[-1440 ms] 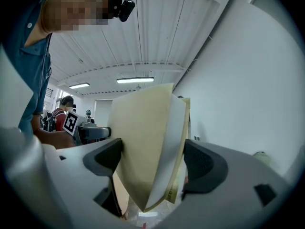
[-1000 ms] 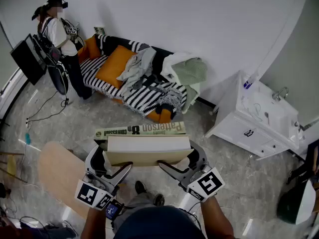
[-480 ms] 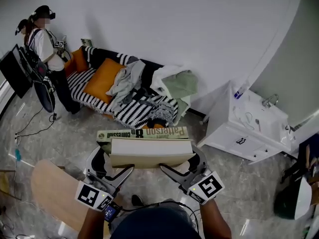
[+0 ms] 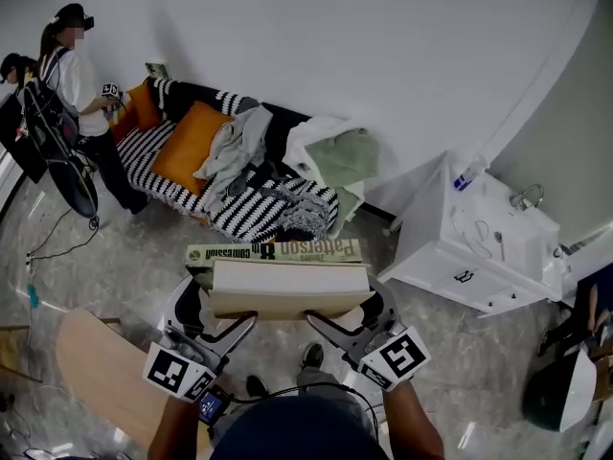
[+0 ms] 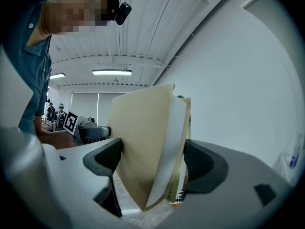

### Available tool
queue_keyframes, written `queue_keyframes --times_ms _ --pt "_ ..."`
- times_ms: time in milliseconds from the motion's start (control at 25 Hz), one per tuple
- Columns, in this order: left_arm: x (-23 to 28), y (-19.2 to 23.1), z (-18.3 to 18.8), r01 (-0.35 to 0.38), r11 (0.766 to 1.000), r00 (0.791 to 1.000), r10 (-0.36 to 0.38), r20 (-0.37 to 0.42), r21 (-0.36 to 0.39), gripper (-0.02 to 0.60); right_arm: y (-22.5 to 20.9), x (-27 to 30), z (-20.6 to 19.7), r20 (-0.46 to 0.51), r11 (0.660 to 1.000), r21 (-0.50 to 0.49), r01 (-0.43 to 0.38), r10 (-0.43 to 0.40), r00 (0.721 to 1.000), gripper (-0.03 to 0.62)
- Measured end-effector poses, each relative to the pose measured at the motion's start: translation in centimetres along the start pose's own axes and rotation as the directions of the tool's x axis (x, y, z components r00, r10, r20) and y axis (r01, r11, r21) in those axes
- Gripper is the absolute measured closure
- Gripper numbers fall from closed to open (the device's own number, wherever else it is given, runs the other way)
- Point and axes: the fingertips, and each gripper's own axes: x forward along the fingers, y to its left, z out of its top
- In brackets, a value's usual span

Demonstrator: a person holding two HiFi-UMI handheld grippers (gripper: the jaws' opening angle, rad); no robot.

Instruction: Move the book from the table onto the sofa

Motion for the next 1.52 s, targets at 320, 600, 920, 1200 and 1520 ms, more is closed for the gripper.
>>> queue_keyframes --times_ms 320,600,920,1200,1520 --pt "8.6 0.3 0.4 -0.077 0.997 0.997 0.077 0.012 0.022 0.107 -9.3 1.9 0.6 0.043 0.997 -0.007 -0.081 0.081 0.996 0.171" --pt "13.8 0.8 -0.7 -0.114 0.993 0.993 0.114 -0.023 0.020 0.107 -14.9 3.0 -0.1 0.041 0.993 0.010 -0.114 0.114 0.993 0.169" --pt "17.7 4.2 -1.8 -0.102 0.995 0.993 0.102 -0.053 0.005 0.107 -18.4 6.5 -1.2 0.018 0.994 0.044 -0.100 0.099 0.995 0.171" --pt "21.1 8.4 -3.0 -0.047 0.999 0.998 0.046 -0.051 -0.016 0.107 -21.1 10.3 -1.9 -0.007 0.998 0.041 -0.041 0.042 0.999 0.170" --pt "24.2 15.8 -3.6 0.011 0.999 0.998 -0.013 -0.061 -0.038 0.107 -23.1 17.2 -2.4 -0.023 0.999 0.051 0.016 -0.015 1.000 0.170"
